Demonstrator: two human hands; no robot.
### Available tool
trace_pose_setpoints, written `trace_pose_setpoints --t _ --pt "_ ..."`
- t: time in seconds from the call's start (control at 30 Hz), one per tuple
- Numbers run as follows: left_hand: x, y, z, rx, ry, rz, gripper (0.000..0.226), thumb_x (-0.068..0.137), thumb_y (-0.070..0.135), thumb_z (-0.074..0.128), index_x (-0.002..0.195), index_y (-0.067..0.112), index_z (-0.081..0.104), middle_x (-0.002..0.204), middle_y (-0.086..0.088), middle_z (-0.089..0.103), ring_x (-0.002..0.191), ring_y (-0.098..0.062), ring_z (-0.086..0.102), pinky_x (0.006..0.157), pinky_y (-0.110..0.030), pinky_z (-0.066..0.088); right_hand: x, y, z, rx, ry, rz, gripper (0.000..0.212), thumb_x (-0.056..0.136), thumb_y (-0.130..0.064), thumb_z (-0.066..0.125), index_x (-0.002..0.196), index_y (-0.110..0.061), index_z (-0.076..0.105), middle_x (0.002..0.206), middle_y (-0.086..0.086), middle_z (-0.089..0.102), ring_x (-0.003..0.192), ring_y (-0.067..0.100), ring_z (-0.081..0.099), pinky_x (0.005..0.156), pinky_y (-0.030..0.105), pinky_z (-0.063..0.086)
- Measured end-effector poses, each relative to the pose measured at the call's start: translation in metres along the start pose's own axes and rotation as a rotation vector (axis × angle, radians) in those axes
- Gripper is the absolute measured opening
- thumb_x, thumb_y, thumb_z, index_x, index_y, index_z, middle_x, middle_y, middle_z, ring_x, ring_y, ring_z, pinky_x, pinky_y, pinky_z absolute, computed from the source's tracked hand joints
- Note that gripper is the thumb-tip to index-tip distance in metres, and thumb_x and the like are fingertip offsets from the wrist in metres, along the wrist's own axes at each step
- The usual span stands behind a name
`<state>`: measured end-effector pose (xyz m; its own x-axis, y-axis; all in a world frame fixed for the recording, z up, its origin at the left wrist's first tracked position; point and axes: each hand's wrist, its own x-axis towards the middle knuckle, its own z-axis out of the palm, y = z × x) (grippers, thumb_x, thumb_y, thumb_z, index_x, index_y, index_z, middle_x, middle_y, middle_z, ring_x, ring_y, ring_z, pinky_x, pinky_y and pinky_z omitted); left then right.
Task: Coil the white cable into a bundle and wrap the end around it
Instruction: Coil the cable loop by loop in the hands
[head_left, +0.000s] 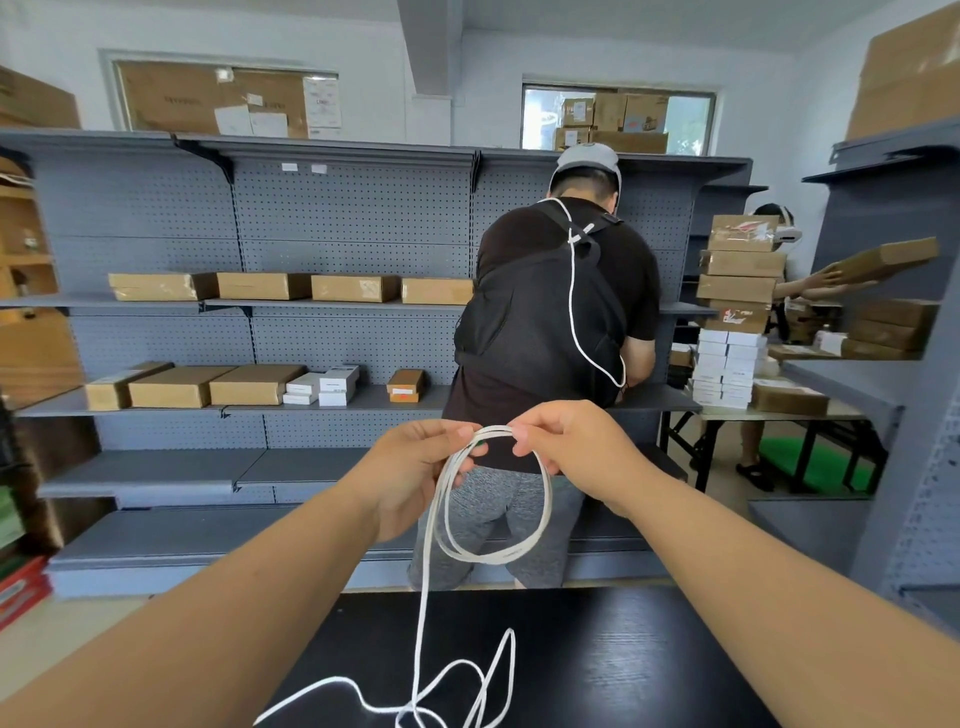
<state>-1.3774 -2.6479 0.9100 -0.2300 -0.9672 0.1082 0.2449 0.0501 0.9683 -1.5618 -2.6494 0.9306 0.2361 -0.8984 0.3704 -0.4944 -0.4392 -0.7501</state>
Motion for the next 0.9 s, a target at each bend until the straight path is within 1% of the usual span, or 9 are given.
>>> trace_pose_setpoints --t 0.07,0.17,0.27,0.4,0.5,0.6,0.7,0.77,0.9 --pt "0.000 -0.001 0.001 -0.006 0.007 -0.008 0.014 0.090 0.009 0.055 0.096 0.001 0.066 0.072 -0.005 0.068 0.055 -0.010 0.054 0.051 -0.017 0.046 0.000 0.000 0.001 0.012 0.014 0.034 0.017 0.088 -0.018 0.057 0.077 -0.024 0.069 0.085 0.011 0.071 0.062 0.012 0.052 0.071 0.040 0.051" --pt "0.000 -0.003 0.003 0.008 0.030 -0.018 0.015 0.090 0.009 0.054 0.097 0.001 0.065 0.072 -0.005 0.067 0.053 -0.009 0.051 0.049 -0.017 0.043 -0.001 -0.002 0.003 -0.004 0.021 0.058 0.018 0.088 -0.020 0.056 0.074 -0.023 0.067 0.088 0.014 0.071 0.066 0.015 0.054 0.076 0.042 0.053" --pt "0.000 -0.003 0.005 0.024 0.057 -0.016 0.012 0.090 0.008 0.054 0.095 0.003 0.064 0.074 -0.006 0.067 0.051 -0.009 0.049 0.048 -0.017 0.040 -0.002 -0.004 0.005 0.014 0.028 0.073 0.019 0.090 -0.020 0.055 0.075 -0.022 0.065 0.084 0.007 0.072 0.063 0.012 0.052 0.073 0.039 0.053" --pt "-0.001 -0.003 0.007 0.038 0.064 -0.016 0.009 0.089 0.007 0.054 0.091 0.006 0.063 0.075 -0.004 0.069 0.050 -0.008 0.049 0.050 -0.019 0.039 -0.003 -0.005 0.008 0.039 0.040 0.098 0.015 0.091 -0.020 0.053 0.083 -0.018 0.066 0.080 0.000 0.071 0.060 0.011 0.050 0.069 0.033 0.050" --pt "-0.002 -0.002 0.008 0.014 0.077 -0.009 0.010 0.089 0.004 0.054 0.092 0.007 0.063 0.072 -0.004 0.069 0.048 -0.009 0.050 0.047 -0.017 0.041 -0.003 -0.007 0.009 0.028 0.056 0.094 0.016 0.092 -0.021 0.052 0.083 -0.019 0.065 0.080 0.000 0.070 0.062 0.010 0.051 0.070 0.032 0.050" --pt "-0.003 -0.003 0.009 -0.016 0.077 -0.003 0.013 0.088 0.000 0.054 0.093 0.008 0.063 0.072 -0.003 0.067 0.048 -0.009 0.051 0.047 -0.017 0.041 -0.002 -0.008 0.011 0.019 0.080 0.086 0.016 0.092 -0.020 0.052 0.084 -0.019 0.065 0.078 0.000 0.069 0.063 0.009 0.052 0.069 0.032 0.051" --pt "-0.003 -0.003 0.009 -0.034 0.077 0.001 0.016 0.086 -0.003 0.052 0.092 0.009 0.063 0.064 -0.001 0.063 0.046 -0.009 0.050 0.046 -0.017 0.039 -0.002 -0.007 0.012 0.015 0.082 0.093 0.016 0.092 -0.019 0.052 0.088 -0.015 0.066 0.075 -0.001 0.068 0.059 0.007 0.051 0.066 0.031 0.049" --pt "-0.003 -0.004 0.009 -0.042 0.079 0.005 0.018 0.087 -0.003 0.051 0.094 0.009 0.063 0.061 0.001 0.063 0.046 -0.008 0.050 0.046 -0.016 0.039 -0.003 -0.007 0.012 0.000 0.076 0.098 0.016 0.092 -0.020 0.052 0.091 -0.014 0.067 0.074 -0.001 0.067 0.057 0.006 0.050 0.064 0.027 0.047" --pt "-0.002 -0.006 0.009 -0.029 0.086 0.018 0.019 0.088 0.000 0.052 0.097 0.009 0.065 0.067 0.000 0.062 0.050 -0.008 0.050 0.052 -0.018 0.038 -0.002 -0.006 0.011 -0.001 0.075 0.100 0.017 0.092 -0.021 0.052 0.091 -0.015 0.068 0.072 -0.002 0.067 0.058 0.007 0.051 0.066 0.028 0.047"
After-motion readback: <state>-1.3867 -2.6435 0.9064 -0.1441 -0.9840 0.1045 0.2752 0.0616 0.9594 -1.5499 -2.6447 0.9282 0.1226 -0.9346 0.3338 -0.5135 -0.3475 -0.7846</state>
